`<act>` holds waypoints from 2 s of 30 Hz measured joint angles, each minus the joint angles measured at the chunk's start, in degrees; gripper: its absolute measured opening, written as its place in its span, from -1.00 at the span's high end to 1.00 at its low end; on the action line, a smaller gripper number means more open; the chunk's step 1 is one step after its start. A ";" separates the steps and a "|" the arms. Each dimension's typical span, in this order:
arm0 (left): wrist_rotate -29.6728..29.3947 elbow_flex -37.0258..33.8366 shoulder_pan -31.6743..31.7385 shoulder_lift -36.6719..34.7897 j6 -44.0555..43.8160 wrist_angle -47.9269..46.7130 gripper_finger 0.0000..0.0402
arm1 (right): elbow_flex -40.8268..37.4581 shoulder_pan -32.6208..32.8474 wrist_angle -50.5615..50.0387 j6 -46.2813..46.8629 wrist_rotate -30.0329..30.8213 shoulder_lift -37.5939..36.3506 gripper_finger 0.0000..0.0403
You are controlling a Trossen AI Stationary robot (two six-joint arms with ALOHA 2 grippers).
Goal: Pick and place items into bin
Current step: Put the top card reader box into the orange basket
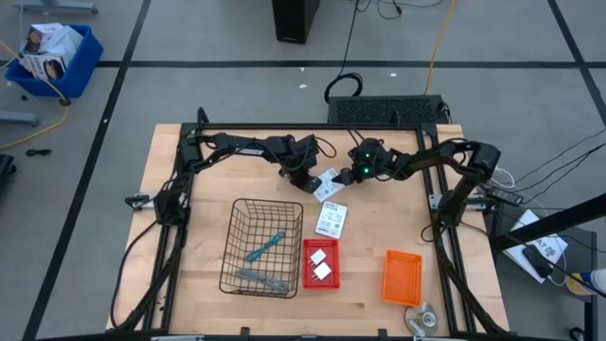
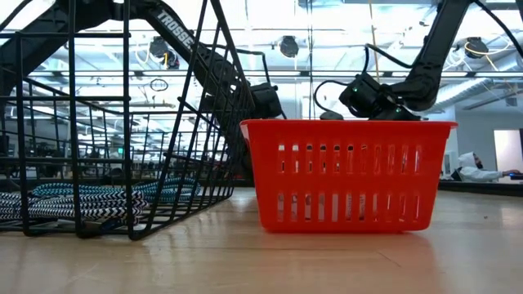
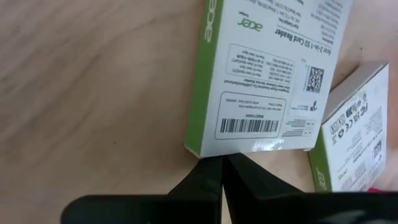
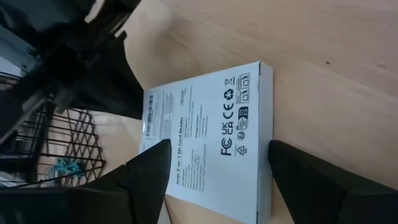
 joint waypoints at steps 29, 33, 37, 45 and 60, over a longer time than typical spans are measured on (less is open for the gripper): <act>-1.00 3.54 -0.29 0.00 1.50 -7.55 0.87 | 0.18 0.79 8.31 -0.52 -4.61 -1.69 -0.05; -2.06 3.86 -0.33 0.04 2.13 -4.58 0.87 | 0.13 1.28 15.40 1.24 -11.66 -4.32 -0.04; -3.35 3.96 -0.44 0.25 2.78 -0.25 0.87 | -1.08 2.29 20.61 4.69 -13.65 -5.20 -0.04; -3.17 3.76 -0.70 0.32 1.47 2.57 0.87 | -1.49 3.15 19.91 3.03 -10.94 -5.35 -0.04; -1.94 3.52 -0.85 0.52 0.87 8.21 0.87 | -1.71 5.54 21.67 1.02 -7.25 -5.25 -0.04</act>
